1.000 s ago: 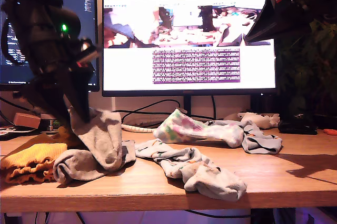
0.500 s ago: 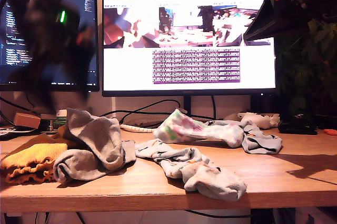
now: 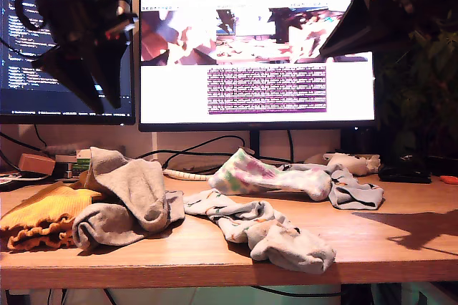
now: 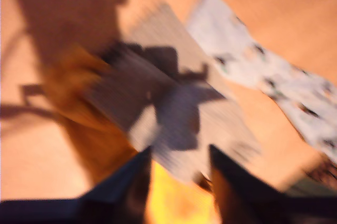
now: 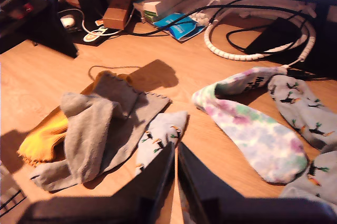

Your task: Pair up the socks based on colour and pattern, by placing them on top of one another

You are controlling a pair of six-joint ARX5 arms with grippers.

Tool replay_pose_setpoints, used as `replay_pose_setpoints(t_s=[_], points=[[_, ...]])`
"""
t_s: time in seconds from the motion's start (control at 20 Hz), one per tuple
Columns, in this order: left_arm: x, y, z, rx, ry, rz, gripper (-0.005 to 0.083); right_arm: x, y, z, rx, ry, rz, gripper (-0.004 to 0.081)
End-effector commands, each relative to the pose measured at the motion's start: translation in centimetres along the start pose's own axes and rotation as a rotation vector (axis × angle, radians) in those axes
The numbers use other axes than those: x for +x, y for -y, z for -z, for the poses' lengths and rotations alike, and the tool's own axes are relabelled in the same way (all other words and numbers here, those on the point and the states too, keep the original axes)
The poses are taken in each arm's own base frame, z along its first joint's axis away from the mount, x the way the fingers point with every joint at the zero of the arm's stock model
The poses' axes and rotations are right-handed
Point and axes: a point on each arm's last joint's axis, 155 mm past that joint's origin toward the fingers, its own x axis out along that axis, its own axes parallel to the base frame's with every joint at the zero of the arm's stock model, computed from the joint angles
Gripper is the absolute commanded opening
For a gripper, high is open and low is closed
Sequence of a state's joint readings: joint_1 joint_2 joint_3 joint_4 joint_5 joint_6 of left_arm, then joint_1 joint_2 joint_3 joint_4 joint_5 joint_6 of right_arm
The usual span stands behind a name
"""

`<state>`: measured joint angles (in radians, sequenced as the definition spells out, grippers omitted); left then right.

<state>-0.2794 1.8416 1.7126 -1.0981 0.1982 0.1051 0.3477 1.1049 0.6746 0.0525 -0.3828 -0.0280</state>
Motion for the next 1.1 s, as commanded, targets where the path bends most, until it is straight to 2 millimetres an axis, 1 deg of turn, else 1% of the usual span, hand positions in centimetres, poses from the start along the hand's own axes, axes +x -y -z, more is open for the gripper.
replay_pose_setpoints(t_s=[0.0,0.1,0.2,0.25,0.4,0.5,0.7,0.9,1.05], points=[[1.5,-1.1,0.3,-0.035,-0.025,-0.026,0.0323,0.3,0.1,0.8,-0.001,-0.014,0.000,-0.0011],[2.4,-2.0,0.7,-0.104,-0.049,-0.015,0.0322,0.3,0.1,0.8,-0.014,-0.013,0.001,-0.0011],[3.7,-3.0,1.5,-0.165,-0.092,0.002,0.0322,0.3,0.1,0.7,-0.020,-0.012,0.001,-0.0011],[4.3,-3.2,1.8,-0.197,-0.108,0.023,0.0322,0.3,0.1,0.7,-0.020,-0.012,0.001,-0.0011],[5.9,-3.3,1.6,-0.229,-0.115,0.077,0.0320,0.3,0.2,0.5,-0.024,-0.003,0.002,-0.0011],[6.9,-3.2,1.6,-0.237,-0.122,0.095,0.0296,0.3,0.2,0.4,-0.025,0.001,0.002,-0.0011],[7.8,-3.1,1.0,-0.236,-0.107,0.116,0.0284,0.3,0.2,0.4,-0.026,0.000,0.002,-0.0011],[8.8,-3.3,1.3,-0.247,-0.123,0.115,0.0284,0.3,0.3,0.4,-0.026,0.000,0.009,-0.0011],[8.8,-3.4,1.1,-0.241,-0.116,0.110,0.0284,0.3,0.3,0.4,-0.026,0.002,0.010,-0.0011]])
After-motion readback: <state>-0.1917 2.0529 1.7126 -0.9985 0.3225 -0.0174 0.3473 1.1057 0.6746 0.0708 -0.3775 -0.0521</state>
